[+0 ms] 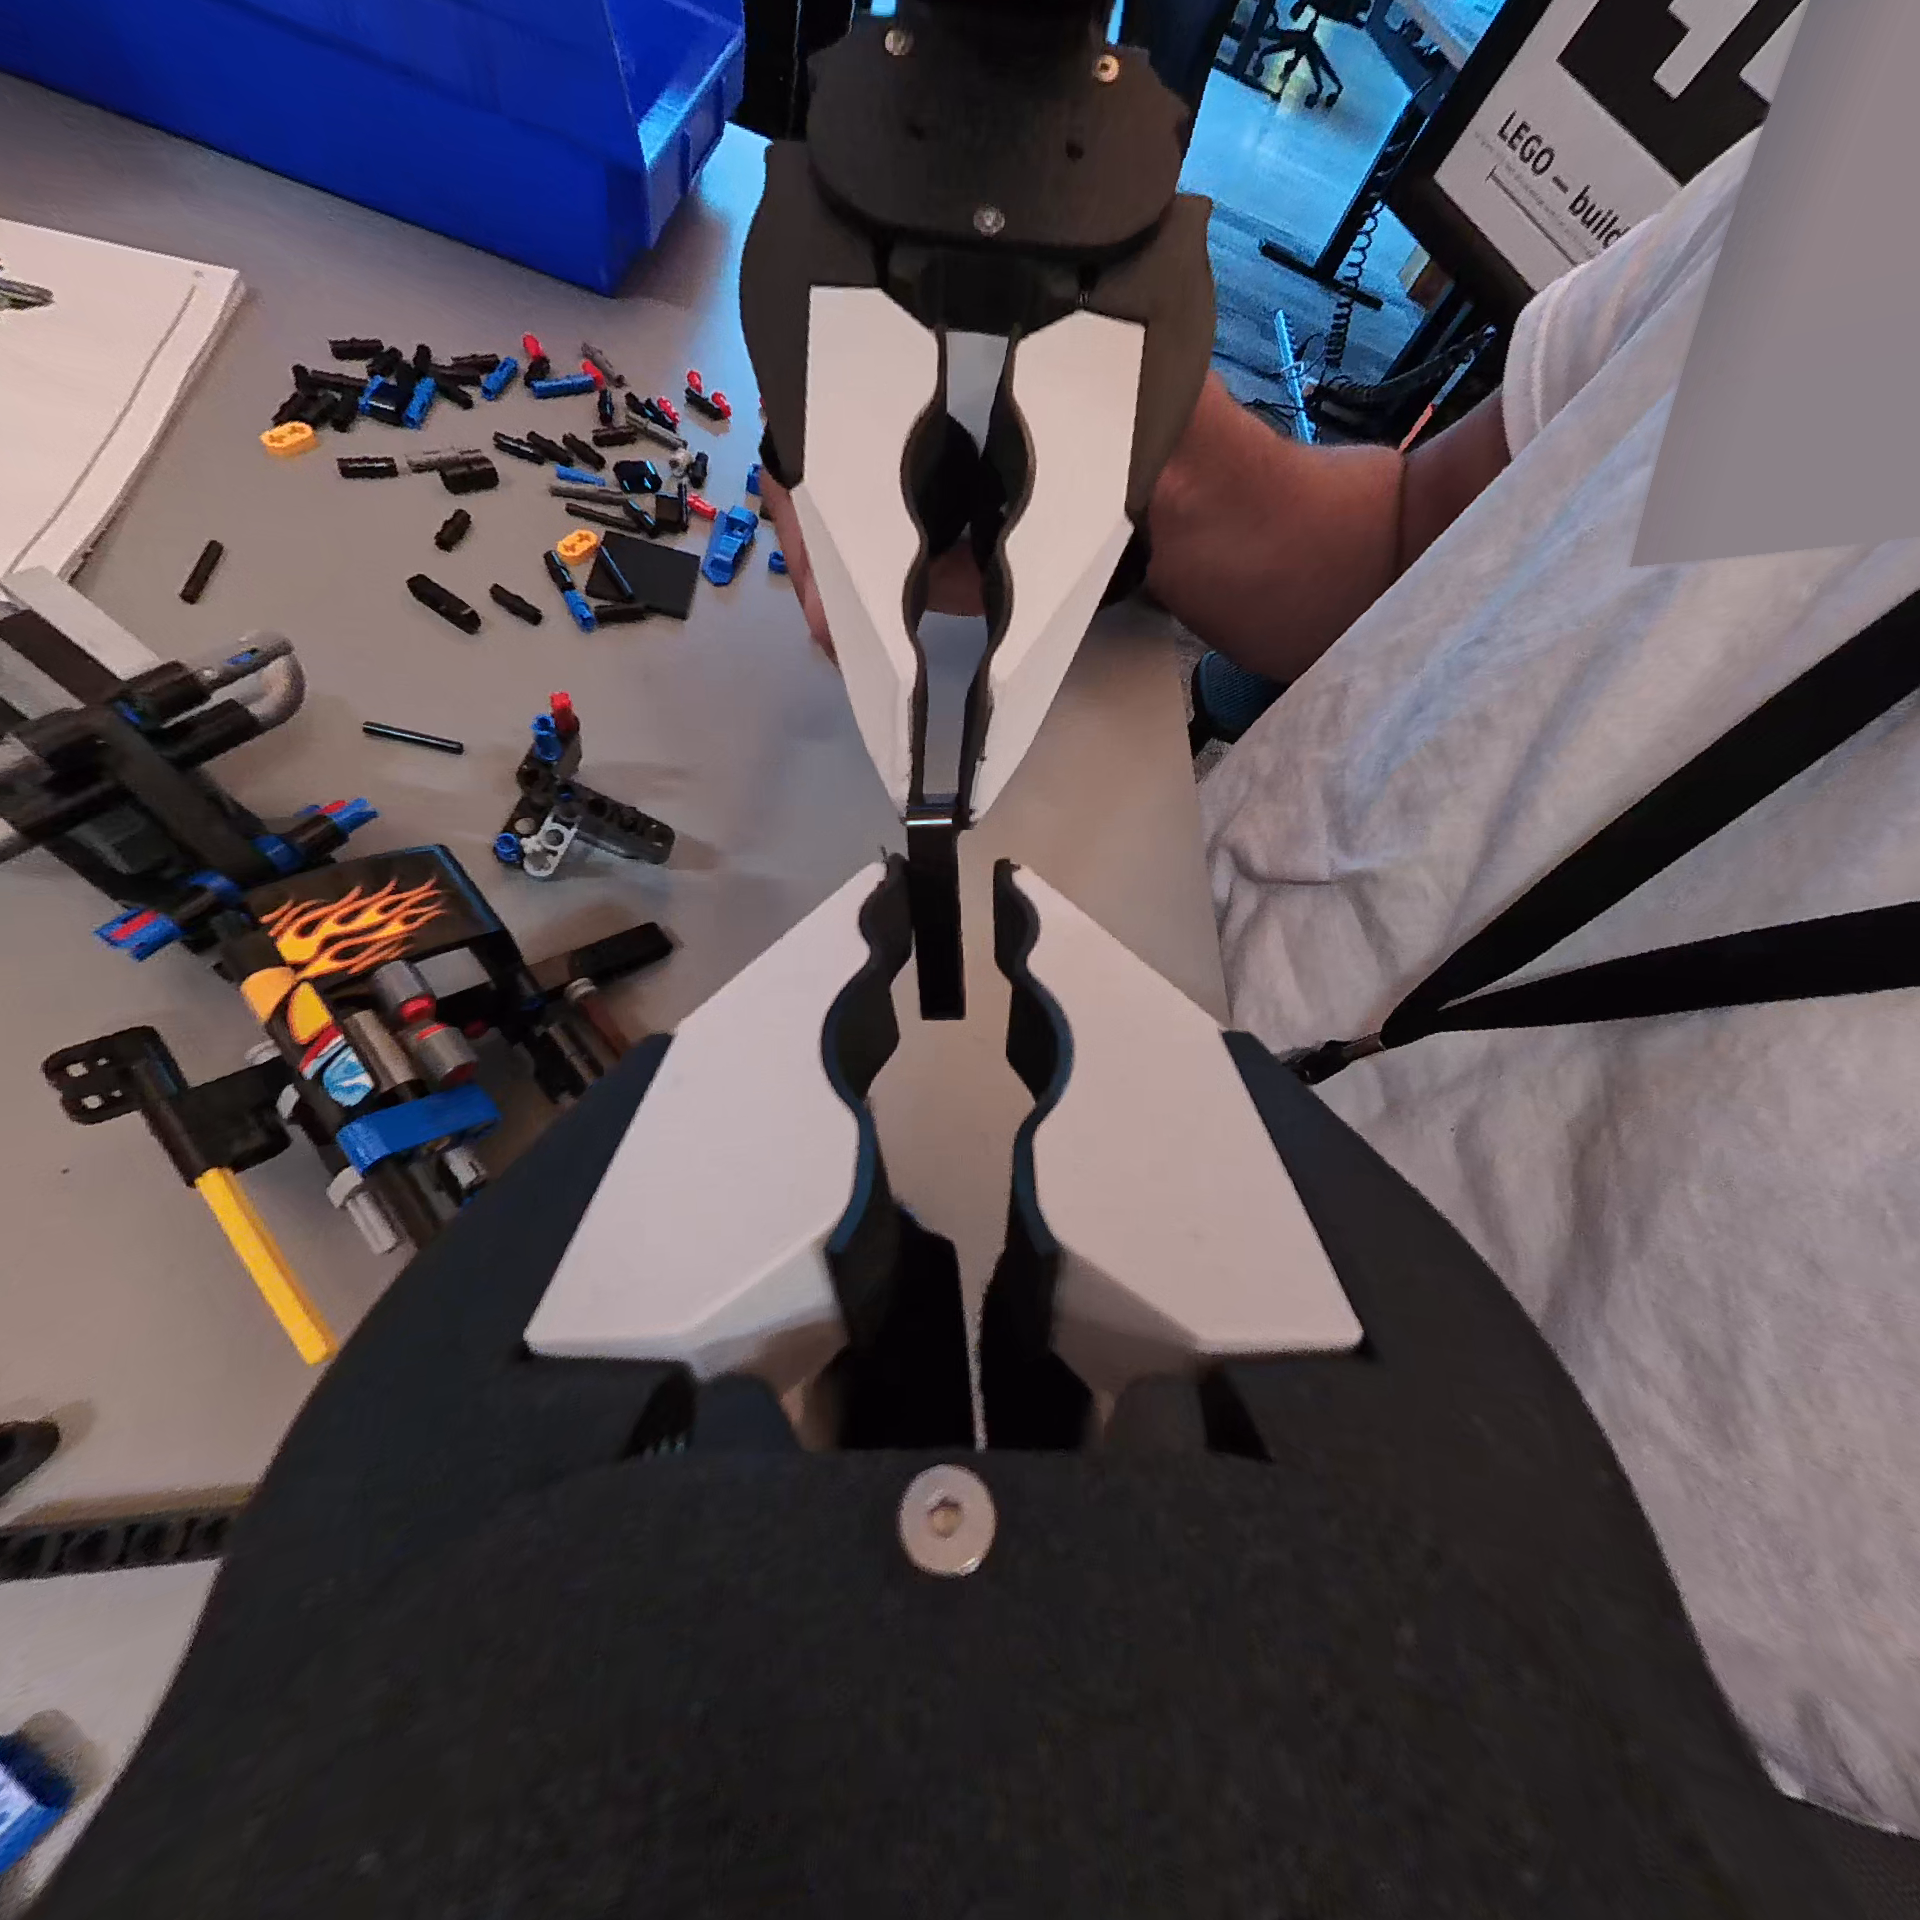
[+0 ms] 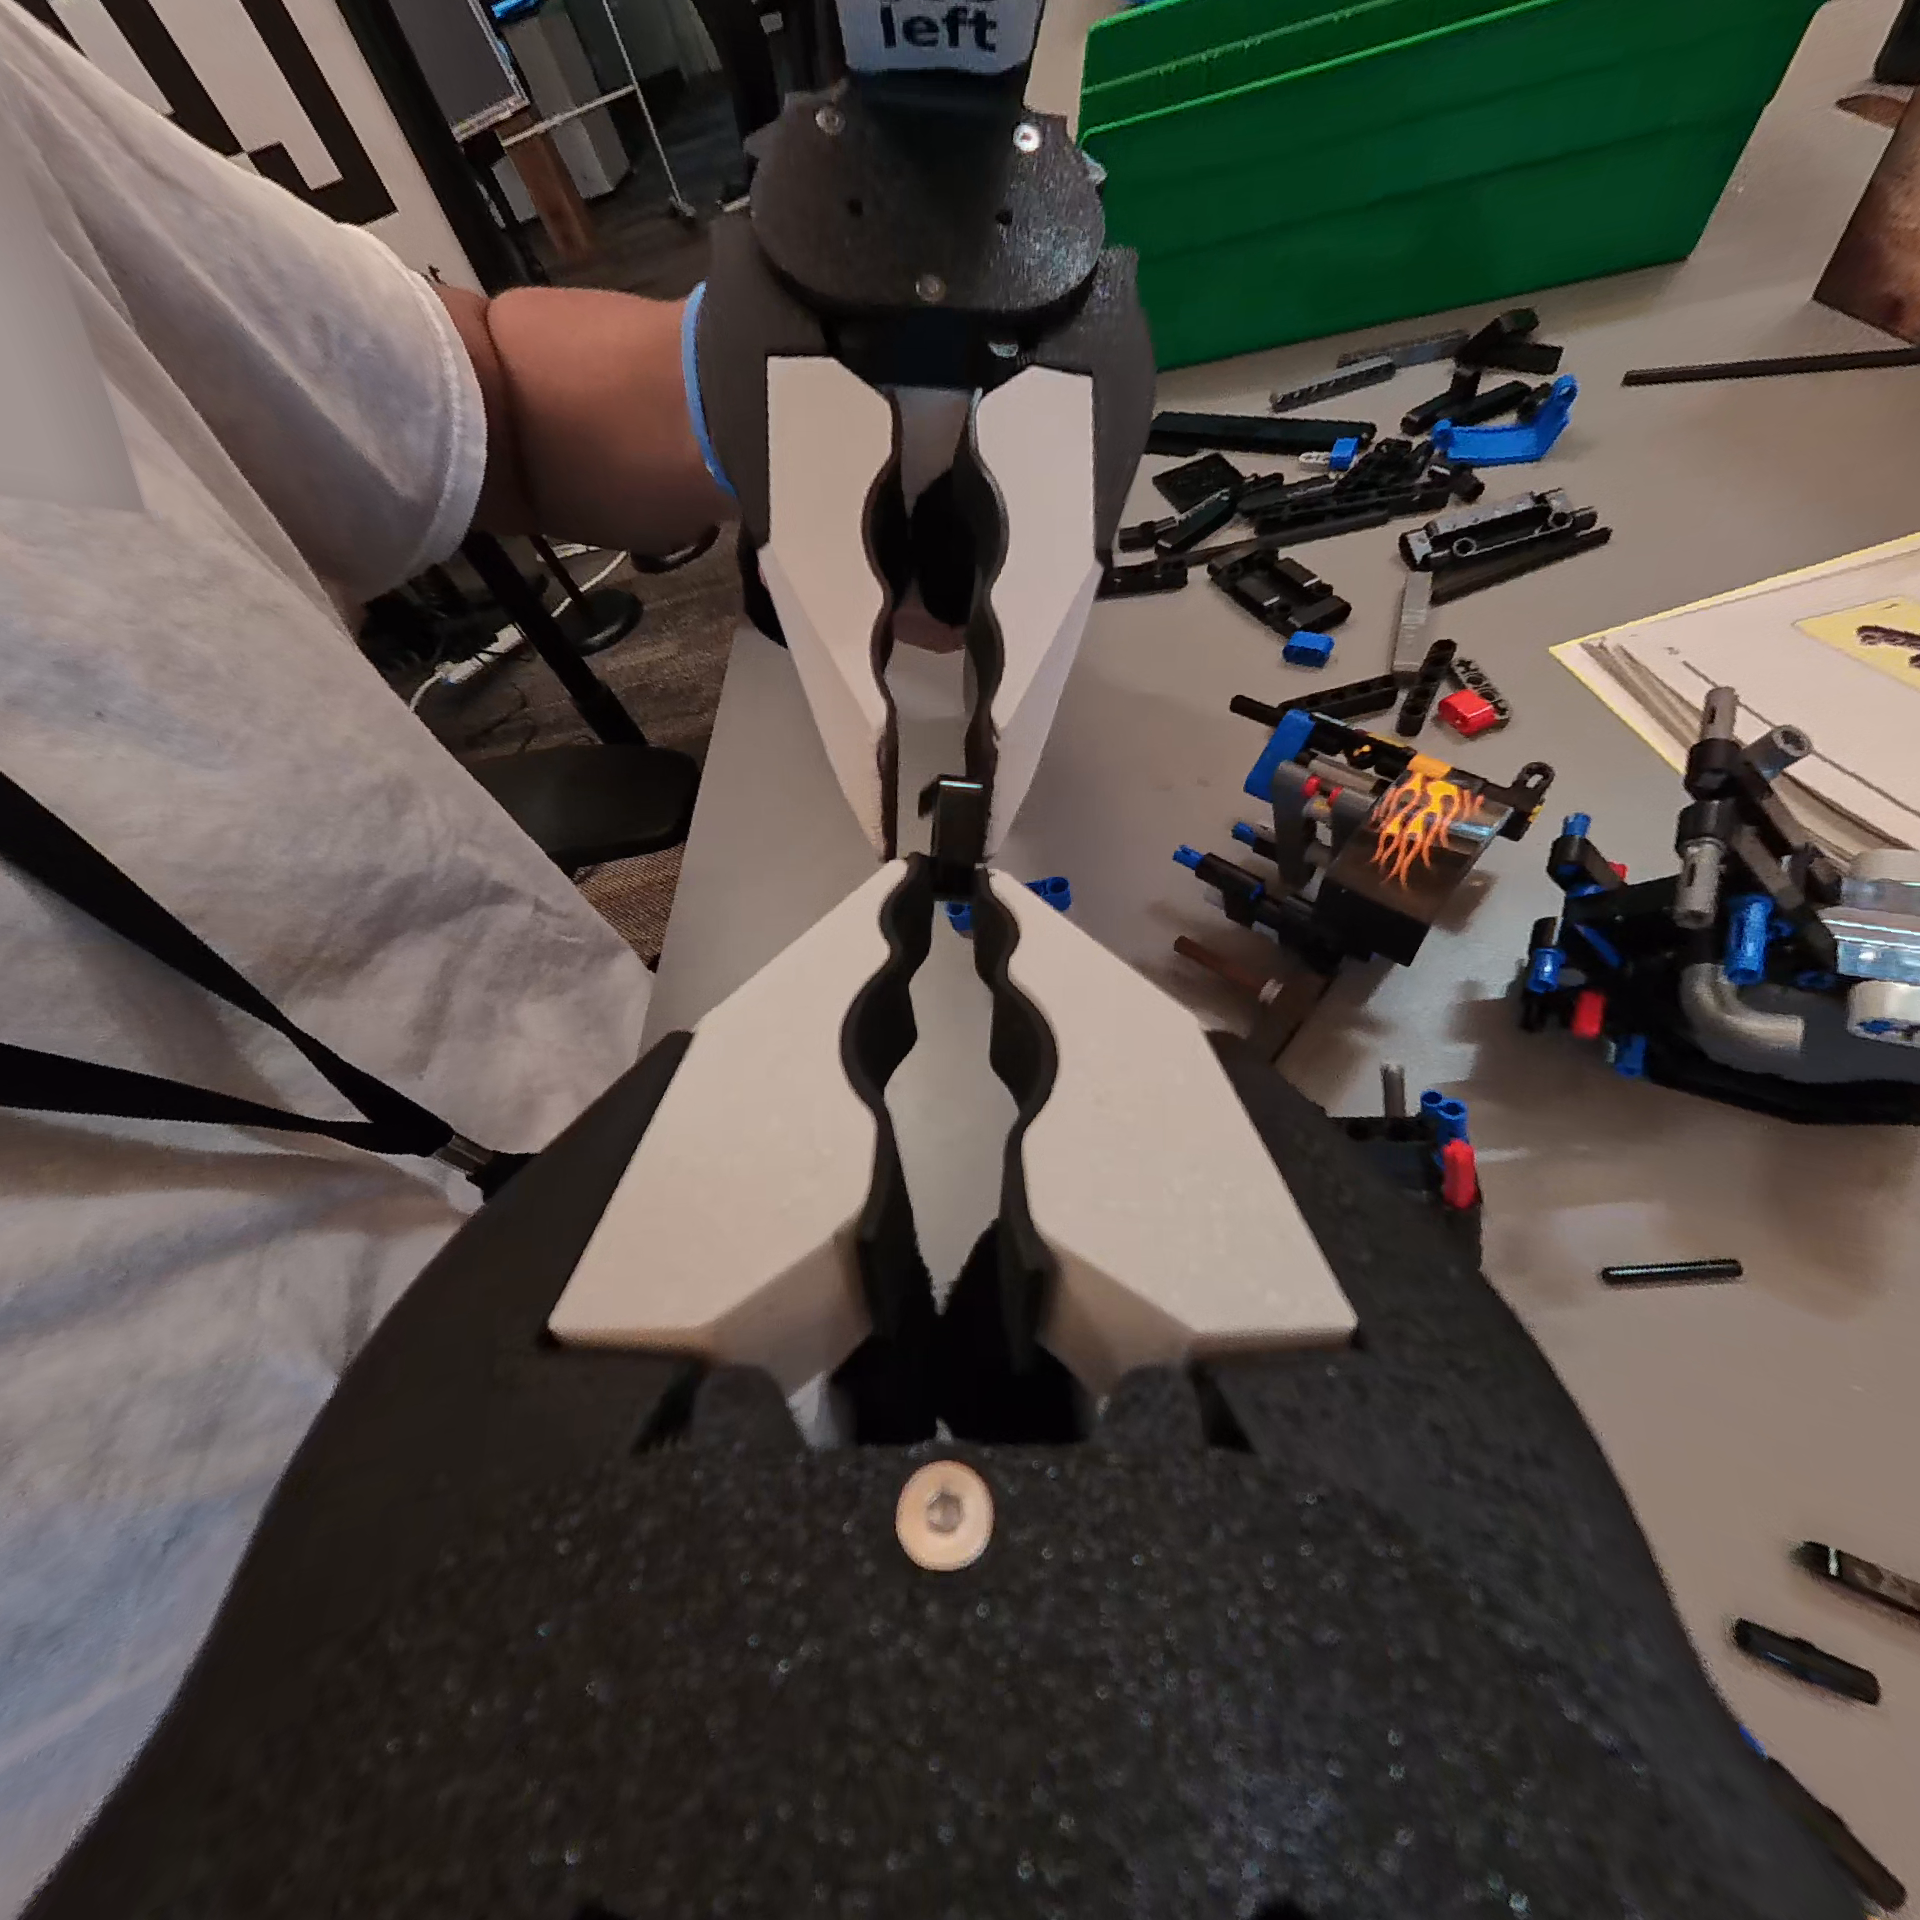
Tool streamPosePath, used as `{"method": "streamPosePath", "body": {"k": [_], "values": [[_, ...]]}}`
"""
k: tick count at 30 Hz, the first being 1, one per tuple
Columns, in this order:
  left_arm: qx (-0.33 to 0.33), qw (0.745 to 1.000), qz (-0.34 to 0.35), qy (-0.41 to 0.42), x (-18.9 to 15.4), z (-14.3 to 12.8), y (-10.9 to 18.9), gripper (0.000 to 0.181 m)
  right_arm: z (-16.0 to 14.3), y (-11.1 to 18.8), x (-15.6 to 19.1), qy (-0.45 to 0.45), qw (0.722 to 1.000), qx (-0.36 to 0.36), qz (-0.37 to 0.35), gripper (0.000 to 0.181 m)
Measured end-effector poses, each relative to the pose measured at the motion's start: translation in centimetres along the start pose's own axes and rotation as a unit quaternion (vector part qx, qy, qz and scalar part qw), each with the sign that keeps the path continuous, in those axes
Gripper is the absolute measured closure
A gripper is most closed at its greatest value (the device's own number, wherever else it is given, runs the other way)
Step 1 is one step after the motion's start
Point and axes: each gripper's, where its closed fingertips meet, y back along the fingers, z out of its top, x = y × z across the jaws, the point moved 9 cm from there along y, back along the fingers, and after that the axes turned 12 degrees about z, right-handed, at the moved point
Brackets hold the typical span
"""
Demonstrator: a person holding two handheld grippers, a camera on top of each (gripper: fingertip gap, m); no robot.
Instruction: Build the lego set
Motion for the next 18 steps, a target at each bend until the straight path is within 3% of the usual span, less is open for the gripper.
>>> {"method": "streamPosePath", "body": {"k": [11, 15, 18], "values": [[-0.043, 0.997, -0.030, 0.054, 0.8, -0.3, 0.4, 0.175, 0.0, 0.1, -0.2, -0.024, 0.999, -0.033, 0.016, 0.174], [-0.069, 0.996, 0.047, 0.023, 2.1, 0.0, 2.9, 0.175, -0.1, 0.8, -0.1, 0.014, 0.999, -0.029, -0.037, 0.162], [-0.090, 0.986, 0.142, 0.018, 2.8, -1.0, 4.8, 0.175, -1.9, -0.5, 0.7, 0.052, 0.994, 0.057, -0.077, 0.161]]}}
